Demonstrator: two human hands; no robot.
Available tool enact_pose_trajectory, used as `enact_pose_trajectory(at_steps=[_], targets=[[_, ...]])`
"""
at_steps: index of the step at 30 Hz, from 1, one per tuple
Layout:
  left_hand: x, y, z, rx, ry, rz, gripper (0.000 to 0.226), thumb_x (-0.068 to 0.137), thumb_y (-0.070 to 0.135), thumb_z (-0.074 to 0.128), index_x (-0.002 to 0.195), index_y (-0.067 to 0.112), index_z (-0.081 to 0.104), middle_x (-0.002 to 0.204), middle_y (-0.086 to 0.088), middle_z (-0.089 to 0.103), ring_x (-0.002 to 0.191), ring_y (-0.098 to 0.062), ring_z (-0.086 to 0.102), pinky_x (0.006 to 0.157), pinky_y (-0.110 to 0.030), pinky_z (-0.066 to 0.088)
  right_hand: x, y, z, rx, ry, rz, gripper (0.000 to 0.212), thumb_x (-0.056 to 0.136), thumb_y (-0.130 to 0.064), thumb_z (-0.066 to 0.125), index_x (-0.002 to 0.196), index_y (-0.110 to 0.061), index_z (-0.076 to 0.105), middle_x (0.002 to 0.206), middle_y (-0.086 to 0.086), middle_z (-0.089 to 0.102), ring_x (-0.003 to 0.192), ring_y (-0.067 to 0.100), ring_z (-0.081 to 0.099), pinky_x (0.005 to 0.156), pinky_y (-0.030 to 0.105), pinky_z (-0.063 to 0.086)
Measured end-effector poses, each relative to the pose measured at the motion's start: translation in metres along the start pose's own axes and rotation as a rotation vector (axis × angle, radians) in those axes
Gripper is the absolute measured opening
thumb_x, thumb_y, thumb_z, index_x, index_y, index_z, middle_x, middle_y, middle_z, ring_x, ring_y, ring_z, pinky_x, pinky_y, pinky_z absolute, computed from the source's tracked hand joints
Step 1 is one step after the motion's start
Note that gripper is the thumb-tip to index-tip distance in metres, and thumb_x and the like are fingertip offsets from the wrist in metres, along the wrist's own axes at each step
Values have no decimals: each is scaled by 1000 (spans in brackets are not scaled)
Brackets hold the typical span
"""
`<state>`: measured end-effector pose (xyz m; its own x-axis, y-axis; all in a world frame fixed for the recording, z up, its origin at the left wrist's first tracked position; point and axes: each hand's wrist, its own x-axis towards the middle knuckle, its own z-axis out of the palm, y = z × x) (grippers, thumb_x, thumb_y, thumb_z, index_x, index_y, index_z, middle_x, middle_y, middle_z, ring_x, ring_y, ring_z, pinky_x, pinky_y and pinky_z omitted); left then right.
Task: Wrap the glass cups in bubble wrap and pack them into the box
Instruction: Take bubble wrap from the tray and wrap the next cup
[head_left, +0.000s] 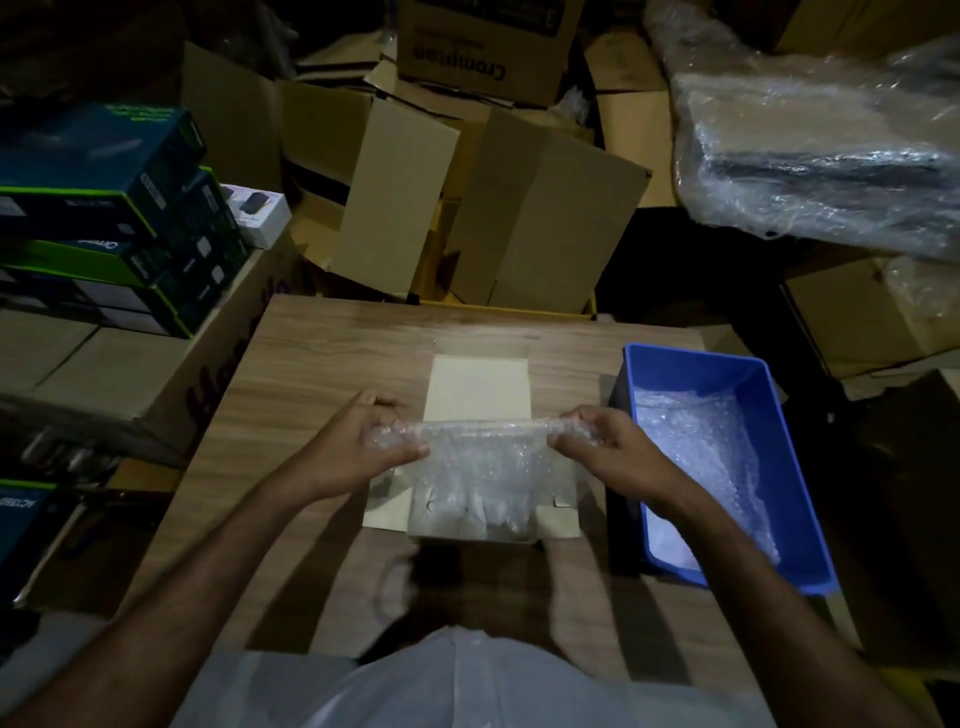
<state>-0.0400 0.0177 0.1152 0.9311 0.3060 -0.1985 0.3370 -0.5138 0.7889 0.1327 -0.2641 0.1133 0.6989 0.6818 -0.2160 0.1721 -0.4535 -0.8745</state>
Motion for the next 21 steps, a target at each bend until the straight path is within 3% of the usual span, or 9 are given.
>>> enact_pose_trajectory(at_steps=[3, 6, 9, 11, 13, 15, 18, 19, 21], targets=[[-5, 6, -11, -144, -279, 8, 23, 90, 31, 74, 100, 9, 76, 105, -9, 76, 99, -24, 72, 91, -50, 57, -1, -6, -5, 245, -35, 82, 27, 94, -32, 71, 101, -6, 70, 95, 11, 76, 91, 23, 72, 82, 37, 57], [-8, 15, -24, -130, -601, -10, 28, 87, 17, 80, 108, 0, 70, 106, -20, 74, 100, -42, 69, 92, -63, 52, 0, -27, -3, 286, -12, 67, 27, 91, -32, 74, 103, -8, 72, 101, 11, 77, 94, 22, 74, 81, 37, 58], [-5, 37, -19, -213, -732, -69, 52, 84, 3, 80, 131, 6, 59, 123, -13, 71, 115, -33, 68, 100, -48, 54, 5, -48, 1, 529, -52, 113, 22, 92, -25, 71, 104, -7, 73, 108, 12, 76, 100, 25, 72, 89, 39, 59], [-1, 56, -9, -277, -649, -56, 50, 89, 10, 74, 135, 14, 55, 124, -7, 72, 114, -27, 69, 98, -42, 56, 6, -58, 5, 866, -121, 196, 32, 94, -36, 66, 114, -12, 73, 117, 11, 74, 110, 25, 69, 100, 44, 55], [2, 67, 2, -375, -513, -51, 43, 91, 16, 72, 131, 13, 59, 122, -7, 73, 111, -30, 70, 95, -46, 57, 3, -53, 18, 1297, -191, 258, 58, 95, -55, 58, 128, -9, 66, 121, 15, 71, 111, 29, 70, 98, 48, 55], [5, 58, 10, -526, -330, -105, 46, 87, 12, 76, 130, 10, 59, 124, -10, 72, 113, -29, 70, 93, -48, 58, -1, -35, 37, 1527, -207, 290, 82, 88, -72, 57, 136, -6, 62, 132, 21, 64, 119, 38, 65, 101, 55, 51], [-1, 38, 27, -565, -108, -177, 75, 74, 27, 91, 137, 12, 54, 135, -10, 65, 126, -30, 62, 102, -50, 53, -12, -18, 67, 1374, -225, 319, 101, 72, -72, 76, 145, -7, 51, 146, 22, 53, 135, 42, 50, 117, 54, 36], [-3, 34, 33, -580, -59, -174, 75, 73, 29, 92, 137, 13, 55, 135, -8, 66, 126, -28, 62, 103, -48, 52, -12, -17, 72, 1244, -183, 318, 97, 71, -62, 82, 144, -7, 51, 143, 19, 56, 130, 39, 54, 112, 49, 42], [-9, 34, 44, -680, 25, -155, 51, 81, 21, 83, 127, 12, 62, 121, -6, 73, 112, -24, 70, 94, -42, 57, -9, -16, 79, 1028, -96, 258, 71, 79, -32, 86, 138, -6, 56, 132, 17, 65, 119, 36, 63, 96, 38, 54]])
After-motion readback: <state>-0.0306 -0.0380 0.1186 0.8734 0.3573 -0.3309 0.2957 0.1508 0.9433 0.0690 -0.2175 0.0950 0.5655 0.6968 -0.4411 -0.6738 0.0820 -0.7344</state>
